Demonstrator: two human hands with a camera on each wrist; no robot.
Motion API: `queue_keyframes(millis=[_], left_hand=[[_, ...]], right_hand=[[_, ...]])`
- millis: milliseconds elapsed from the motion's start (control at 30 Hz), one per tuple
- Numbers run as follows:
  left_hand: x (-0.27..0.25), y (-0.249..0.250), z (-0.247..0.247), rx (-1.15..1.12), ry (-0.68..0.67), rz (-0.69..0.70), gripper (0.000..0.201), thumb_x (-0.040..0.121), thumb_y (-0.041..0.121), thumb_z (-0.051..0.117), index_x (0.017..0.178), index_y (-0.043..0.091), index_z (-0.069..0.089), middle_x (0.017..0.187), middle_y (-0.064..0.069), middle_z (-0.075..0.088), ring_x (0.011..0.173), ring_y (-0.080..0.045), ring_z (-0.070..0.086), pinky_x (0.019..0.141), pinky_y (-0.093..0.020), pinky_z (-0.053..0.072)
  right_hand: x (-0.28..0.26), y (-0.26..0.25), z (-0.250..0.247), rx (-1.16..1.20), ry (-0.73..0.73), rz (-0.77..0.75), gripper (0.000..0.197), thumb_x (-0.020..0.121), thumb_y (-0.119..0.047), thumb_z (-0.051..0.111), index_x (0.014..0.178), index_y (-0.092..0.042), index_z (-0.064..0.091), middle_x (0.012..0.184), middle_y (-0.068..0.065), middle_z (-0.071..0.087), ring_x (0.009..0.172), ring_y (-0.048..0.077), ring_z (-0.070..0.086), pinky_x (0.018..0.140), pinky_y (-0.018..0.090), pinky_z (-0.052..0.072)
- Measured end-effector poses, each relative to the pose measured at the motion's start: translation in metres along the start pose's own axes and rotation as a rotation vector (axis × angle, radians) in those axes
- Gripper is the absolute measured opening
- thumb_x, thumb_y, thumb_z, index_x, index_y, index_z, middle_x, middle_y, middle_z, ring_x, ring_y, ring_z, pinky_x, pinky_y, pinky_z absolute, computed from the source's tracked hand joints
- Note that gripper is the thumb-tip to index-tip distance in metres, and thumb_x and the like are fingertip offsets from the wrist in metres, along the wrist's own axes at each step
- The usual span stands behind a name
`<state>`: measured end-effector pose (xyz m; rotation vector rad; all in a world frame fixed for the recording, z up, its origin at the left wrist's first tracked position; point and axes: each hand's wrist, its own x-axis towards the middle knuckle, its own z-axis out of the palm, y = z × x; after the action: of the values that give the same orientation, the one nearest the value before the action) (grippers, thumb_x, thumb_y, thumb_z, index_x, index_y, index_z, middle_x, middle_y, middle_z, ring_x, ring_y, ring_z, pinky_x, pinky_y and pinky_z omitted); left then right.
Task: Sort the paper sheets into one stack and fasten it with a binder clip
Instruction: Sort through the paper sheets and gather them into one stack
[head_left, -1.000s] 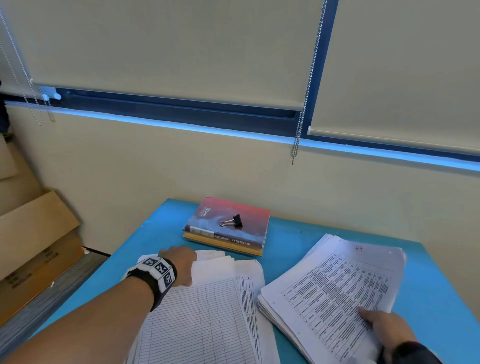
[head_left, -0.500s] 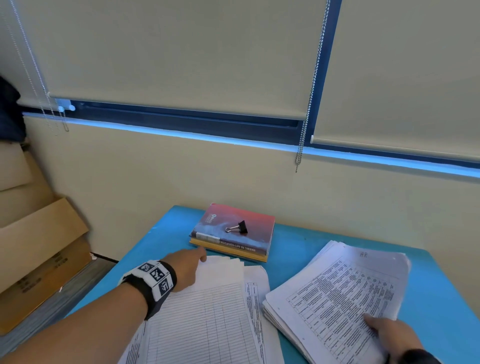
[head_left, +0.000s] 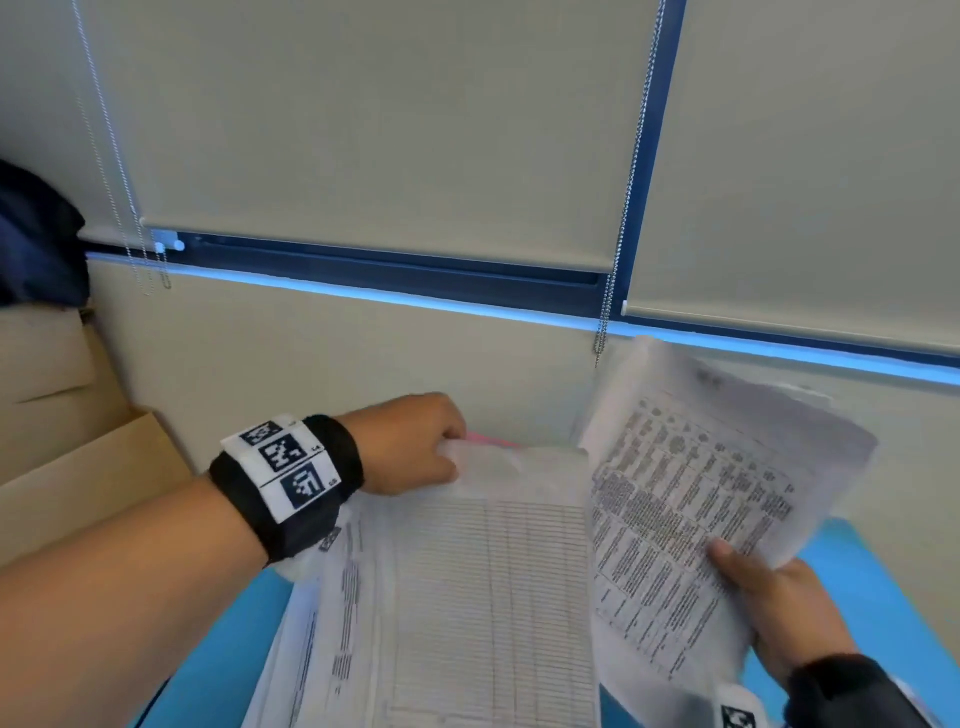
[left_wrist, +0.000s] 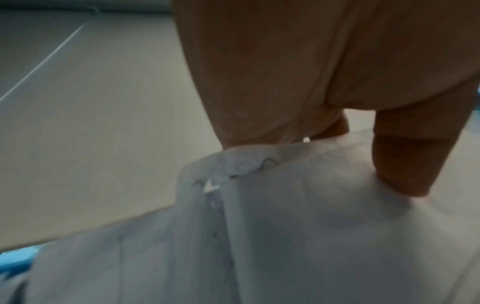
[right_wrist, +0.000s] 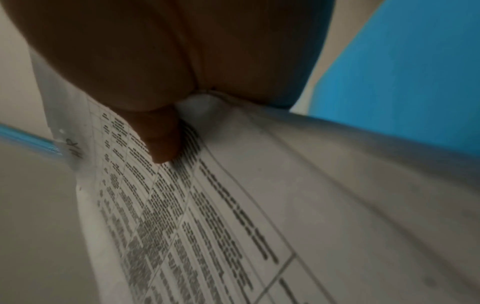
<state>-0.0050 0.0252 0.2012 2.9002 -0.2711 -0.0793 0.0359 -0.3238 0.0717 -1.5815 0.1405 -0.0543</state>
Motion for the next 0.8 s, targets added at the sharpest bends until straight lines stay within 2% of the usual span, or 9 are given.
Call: queue_keyframes(millis=[100, 200, 300, 367, 433, 500, 600, 700, 800], left_hand=[[-0.007, 0.034, -0.025, 0.071, 0.180, 0.104, 0.031, 0.092, 0.032, 0.056, 0.119, 0.021, 0.064, 0.160, 0.005, 0.019, 0.146, -0.019, 0.022, 0.118, -0.035, 0.023], [-0.007, 0.060, -0.037, 0.214, 0.259, 0.201, 0.029, 0.093, 0.030, 0.051, 0.119, 0.026, 0.064, 0.165, 0.001, 0.003, 0.152, -0.017, -0.004, 0.123, -0.040, 0.003], [-0.006, 0.072, -0.040, 0.323, 0.230, 0.216, 0.031, 0.093, 0.027, 0.046, 0.121, 0.026, 0.062, 0.146, -0.007, 0.039, 0.141, -0.027, 0.030, 0.117, -0.045, 0.021], [-0.011, 0.075, -0.042, 0.346, 0.222, 0.210, 0.028, 0.095, 0.027, 0.044, 0.115, 0.022, 0.062, 0.105, -0.002, 0.050, 0.099, -0.025, 0.054, 0.086, -0.035, 0.040], [-0.014, 0.073, -0.042, 0.342, 0.198, 0.202, 0.024, 0.096, 0.026, 0.043, 0.109, 0.018, 0.061, 0.093, -0.001, 0.047, 0.081, -0.023, 0.055, 0.070, -0.035, 0.044], [-0.017, 0.069, -0.040, 0.336, 0.173, 0.180, 0.021, 0.097, 0.026, 0.042, 0.101, 0.016, 0.060, 0.092, -0.002, 0.050, 0.077, -0.022, 0.056, 0.068, -0.037, 0.049], [-0.020, 0.062, -0.036, 0.318, 0.172, 0.148, 0.021, 0.097, 0.025, 0.042, 0.096, 0.014, 0.060, 0.091, -0.003, 0.052, 0.078, -0.023, 0.056, 0.070, -0.037, 0.049], [-0.021, 0.058, -0.033, 0.287, 0.217, 0.141, 0.023, 0.096, 0.026, 0.044, 0.101, 0.013, 0.062, 0.091, -0.003, 0.054, 0.079, -0.023, 0.057, 0.071, -0.039, 0.050], [-0.023, 0.058, -0.030, 0.241, 0.258, 0.145, 0.025, 0.094, 0.030, 0.048, 0.106, 0.014, 0.063, 0.097, -0.002, 0.056, 0.084, -0.021, 0.057, 0.076, -0.040, 0.051]], right_hand=[[-0.016, -0.032, 0.020, -0.099, -0.193, -0.158, 0.011, 0.088, -0.005, 0.063, 0.089, -0.007, 0.074, 0.082, 0.006, 0.078, 0.076, 0.023, 0.074, 0.070, 0.035, 0.055], [-0.029, -0.044, 0.041, -0.327, -0.335, -0.267, 0.016, 0.085, -0.001, 0.065, 0.080, -0.010, 0.078, 0.079, 0.004, 0.077, 0.074, 0.015, 0.073, 0.069, 0.036, 0.058], [-0.039, -0.044, 0.055, -0.473, -0.452, -0.366, 0.025, 0.087, -0.003, 0.063, 0.077, -0.020, 0.078, 0.081, -0.002, 0.077, 0.081, 0.017, 0.072, 0.079, 0.040, 0.058], [-0.046, -0.044, 0.060, -0.439, -0.495, -0.347, 0.032, 0.090, -0.001, 0.058, 0.076, -0.022, 0.079, 0.083, -0.002, 0.077, 0.081, 0.016, 0.072, 0.077, 0.034, 0.058], [-0.050, -0.042, 0.062, -0.358, -0.515, -0.275, 0.030, 0.090, -0.006, 0.058, 0.074, -0.020, 0.079, 0.082, 0.000, 0.077, 0.080, 0.017, 0.072, 0.073, 0.030, 0.057], [-0.053, -0.037, 0.062, -0.204, -0.472, -0.190, 0.024, 0.083, -0.037, 0.063, 0.079, -0.019, 0.079, 0.087, 0.004, 0.078, 0.090, 0.022, 0.072, 0.082, 0.038, 0.055], [-0.050, -0.021, 0.056, 0.069, -0.518, -0.098, 0.079, 0.061, -0.081, 0.063, 0.106, -0.017, 0.075, 0.112, 0.010, 0.073, 0.110, 0.028, 0.066, 0.101, 0.051, 0.044], [-0.059, -0.023, 0.065, -0.103, -0.552, -0.257, 0.038, 0.075, -0.044, 0.079, 0.104, -0.020, 0.075, 0.107, 0.000, 0.075, 0.105, 0.016, 0.069, 0.099, 0.048, 0.049], [-0.060, -0.020, 0.073, -0.216, -0.418, -0.284, 0.011, 0.086, -0.012, 0.071, 0.094, -0.018, 0.076, 0.092, -0.009, 0.077, 0.088, 0.007, 0.072, 0.090, 0.040, 0.055]])
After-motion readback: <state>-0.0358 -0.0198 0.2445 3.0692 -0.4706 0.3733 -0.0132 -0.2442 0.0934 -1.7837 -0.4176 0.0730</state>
